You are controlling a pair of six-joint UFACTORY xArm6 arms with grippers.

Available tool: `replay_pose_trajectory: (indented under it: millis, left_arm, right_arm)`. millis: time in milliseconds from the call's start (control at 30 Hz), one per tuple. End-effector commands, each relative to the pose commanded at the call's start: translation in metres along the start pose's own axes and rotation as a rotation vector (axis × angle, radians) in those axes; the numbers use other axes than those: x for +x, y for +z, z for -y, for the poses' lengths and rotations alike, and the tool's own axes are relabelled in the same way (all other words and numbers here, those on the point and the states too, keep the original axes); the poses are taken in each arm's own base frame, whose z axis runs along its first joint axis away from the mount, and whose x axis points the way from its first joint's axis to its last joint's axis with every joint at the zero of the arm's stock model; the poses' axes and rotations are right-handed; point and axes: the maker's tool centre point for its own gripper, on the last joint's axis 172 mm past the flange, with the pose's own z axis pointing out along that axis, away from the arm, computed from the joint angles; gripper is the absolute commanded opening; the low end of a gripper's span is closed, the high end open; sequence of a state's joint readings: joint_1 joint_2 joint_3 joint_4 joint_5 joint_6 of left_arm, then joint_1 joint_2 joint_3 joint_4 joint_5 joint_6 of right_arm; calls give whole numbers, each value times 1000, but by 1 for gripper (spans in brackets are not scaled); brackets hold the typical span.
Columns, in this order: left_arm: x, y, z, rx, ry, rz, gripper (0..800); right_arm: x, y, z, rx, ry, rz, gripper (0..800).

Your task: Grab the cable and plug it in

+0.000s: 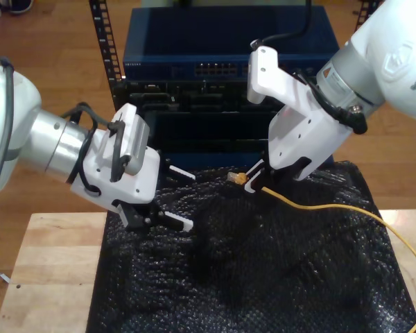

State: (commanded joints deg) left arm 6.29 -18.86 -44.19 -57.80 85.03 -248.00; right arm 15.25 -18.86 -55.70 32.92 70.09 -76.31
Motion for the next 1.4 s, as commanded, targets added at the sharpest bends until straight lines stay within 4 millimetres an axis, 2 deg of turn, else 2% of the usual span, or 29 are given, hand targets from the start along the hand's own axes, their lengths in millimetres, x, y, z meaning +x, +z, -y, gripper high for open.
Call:
replay_pose_trajectory:
  millis: [133,467,833,1400]
  left_arm:
    - [15,-1,4,3,10,-27,770]
    - [28,8,2,-12,6,-58,748]
    - [30,9,8,-17,-2,-69,686]
    - [32,17,-1,-59,-10,-89,645]
  right_arm:
    - [1,-1,2,0,-2,-2,4]
    - [4,-3,8,3,-16,-2,4]
    - [1,2,13,18,-14,2,4]
    - [10,8,23,36,-42,4,4]
